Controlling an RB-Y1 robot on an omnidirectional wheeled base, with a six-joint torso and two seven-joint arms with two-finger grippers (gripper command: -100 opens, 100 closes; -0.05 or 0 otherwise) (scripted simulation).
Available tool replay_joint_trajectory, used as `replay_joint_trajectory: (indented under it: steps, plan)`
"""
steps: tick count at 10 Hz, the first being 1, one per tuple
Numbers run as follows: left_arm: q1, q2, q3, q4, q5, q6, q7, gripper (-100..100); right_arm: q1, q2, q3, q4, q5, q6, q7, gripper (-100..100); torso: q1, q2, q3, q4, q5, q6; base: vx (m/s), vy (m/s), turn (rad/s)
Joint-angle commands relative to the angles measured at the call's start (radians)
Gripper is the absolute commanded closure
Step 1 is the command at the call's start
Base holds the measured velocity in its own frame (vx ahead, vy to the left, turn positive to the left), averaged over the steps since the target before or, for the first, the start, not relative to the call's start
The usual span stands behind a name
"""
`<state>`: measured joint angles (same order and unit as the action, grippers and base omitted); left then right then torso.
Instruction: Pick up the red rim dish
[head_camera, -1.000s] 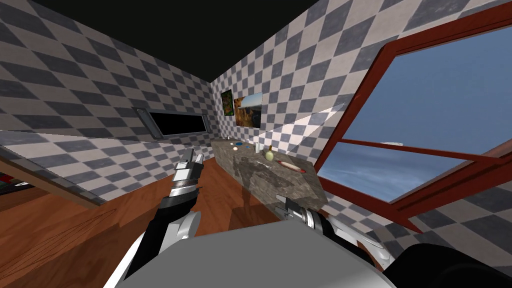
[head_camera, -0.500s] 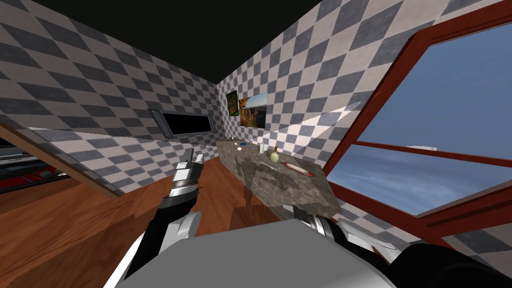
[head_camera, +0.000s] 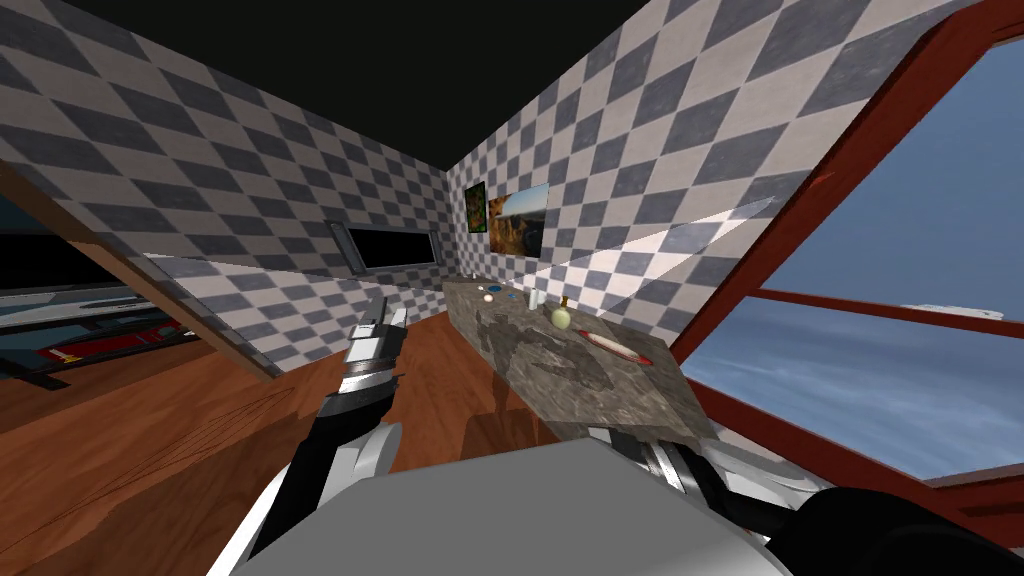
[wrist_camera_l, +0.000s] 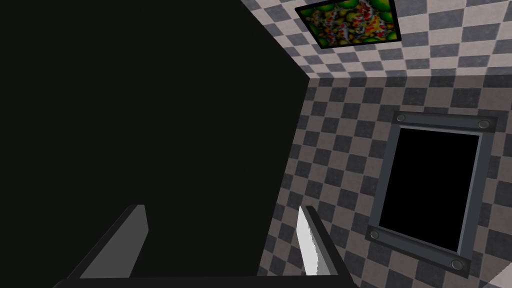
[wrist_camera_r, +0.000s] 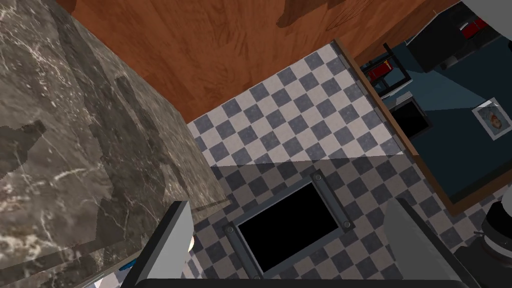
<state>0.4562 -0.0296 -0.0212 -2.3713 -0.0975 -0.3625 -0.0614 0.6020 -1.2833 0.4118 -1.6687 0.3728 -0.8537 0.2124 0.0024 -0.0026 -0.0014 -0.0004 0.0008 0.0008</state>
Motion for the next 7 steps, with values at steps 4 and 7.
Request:
replay_joint_trajectory:
  steps: [4, 7]
  plan:
    - [0.000, 0.000, 0.000, 0.000, 0.000, 0.000, 0.000, 0, 0.012, -0.122, 0.032, 0.101, 0.028, -0.003, -0.012, -100, -0.001, 0.001, 0.001, 0.000, 0.000, 0.000, 0.048, 0.038, 0.101]
    - [0.000, 0.000, 0.000, 0.000, 0.000, 0.000, 0.000, 0, 0.018, -0.206, 0.044, 0.147, 0.038, -0.003, -0.018, -100, 0.000, -0.001, -0.001, 0.000, 0.000, 0.000, 0.065, 0.045, 0.093]
